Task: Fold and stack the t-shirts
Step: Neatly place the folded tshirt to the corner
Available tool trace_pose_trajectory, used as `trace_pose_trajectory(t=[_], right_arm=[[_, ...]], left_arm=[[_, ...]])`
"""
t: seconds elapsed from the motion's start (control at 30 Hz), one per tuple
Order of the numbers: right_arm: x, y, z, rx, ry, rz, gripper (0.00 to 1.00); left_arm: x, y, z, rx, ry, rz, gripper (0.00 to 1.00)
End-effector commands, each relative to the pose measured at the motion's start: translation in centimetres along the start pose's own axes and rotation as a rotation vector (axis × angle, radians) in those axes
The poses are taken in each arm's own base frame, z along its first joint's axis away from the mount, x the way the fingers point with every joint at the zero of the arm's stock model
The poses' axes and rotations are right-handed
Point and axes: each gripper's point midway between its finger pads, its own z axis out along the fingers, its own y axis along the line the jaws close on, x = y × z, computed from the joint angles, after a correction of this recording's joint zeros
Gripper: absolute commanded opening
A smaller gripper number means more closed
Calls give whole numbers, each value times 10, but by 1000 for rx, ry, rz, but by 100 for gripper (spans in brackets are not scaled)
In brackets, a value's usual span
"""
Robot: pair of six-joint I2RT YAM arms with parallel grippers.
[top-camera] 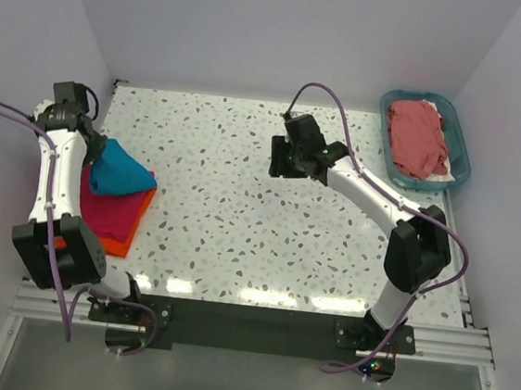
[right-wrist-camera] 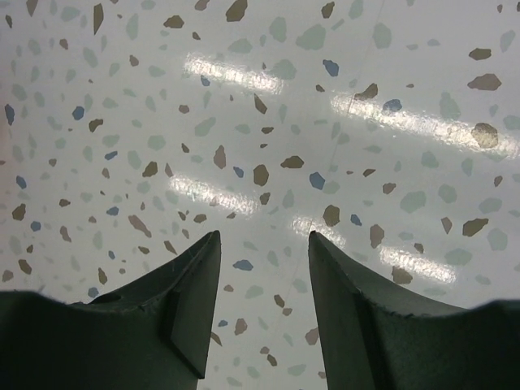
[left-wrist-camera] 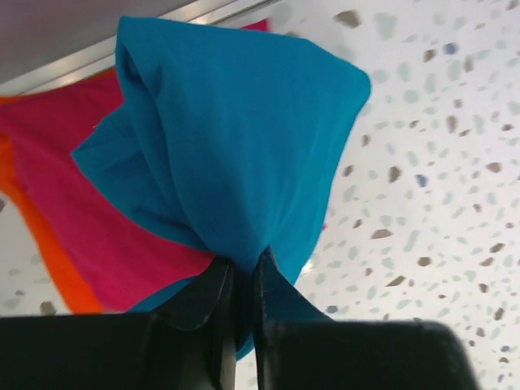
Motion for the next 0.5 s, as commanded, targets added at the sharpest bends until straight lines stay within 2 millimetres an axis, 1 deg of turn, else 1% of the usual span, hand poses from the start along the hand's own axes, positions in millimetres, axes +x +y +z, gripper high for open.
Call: trace_pose_trajectory(t=[0.0, 0.03, 0.07, 0.1, 0.13, 0.17, 0.2, 0.23, 0.27, 0.3, 0.33, 0.37, 0.4, 0.47], right_arm=[[-2, 15, -20, -29, -36, -15, 51], [3, 17, -20, -37, -26, -24, 51], [6, 19, -20, -41, -21, -32, 51], [12, 23, -22, -48, -14, -45, 51], [15, 25, -23, -52, -11, -57, 51], [18, 26, -23, -55, -8, -60, 51], [22, 26, -23, -58, 0, -64, 51], [24, 26, -23, -58, 3, -66, 51], [24, 26, -23, -59, 1, -64, 51], [25, 26, -21, -56, 6, -66, 51], [25, 25, -21, -52, 9, -64, 51], [24, 25, -22, -54, 5, -62, 51], [23, 25, -22, -53, 3, -60, 51], [21, 25, -24, -52, -8, -53, 51]], left_arm=[[4, 44, -8, -67, -61, -75, 16], [4, 58, -7, -97, -76, -93, 31], [16, 75, -1, -141, -64, -88, 47], [11, 89, -11, -160, -109, -106, 74], [11, 99, -13, -179, -127, -115, 82], [13, 111, -13, -202, -140, -121, 87], [9, 115, -22, -186, -181, -133, 94], [5, 116, -25, -175, -213, -142, 97], [6, 116, -25, -162, -221, -142, 99], [2, 106, -30, -96, -240, -134, 100], [0, 101, -30, -62, -242, -124, 100], [0, 95, -30, -34, -237, -112, 100], [-1, 83, -30, 25, -228, -80, 100], [0, 68, -29, 91, -211, -44, 100]])
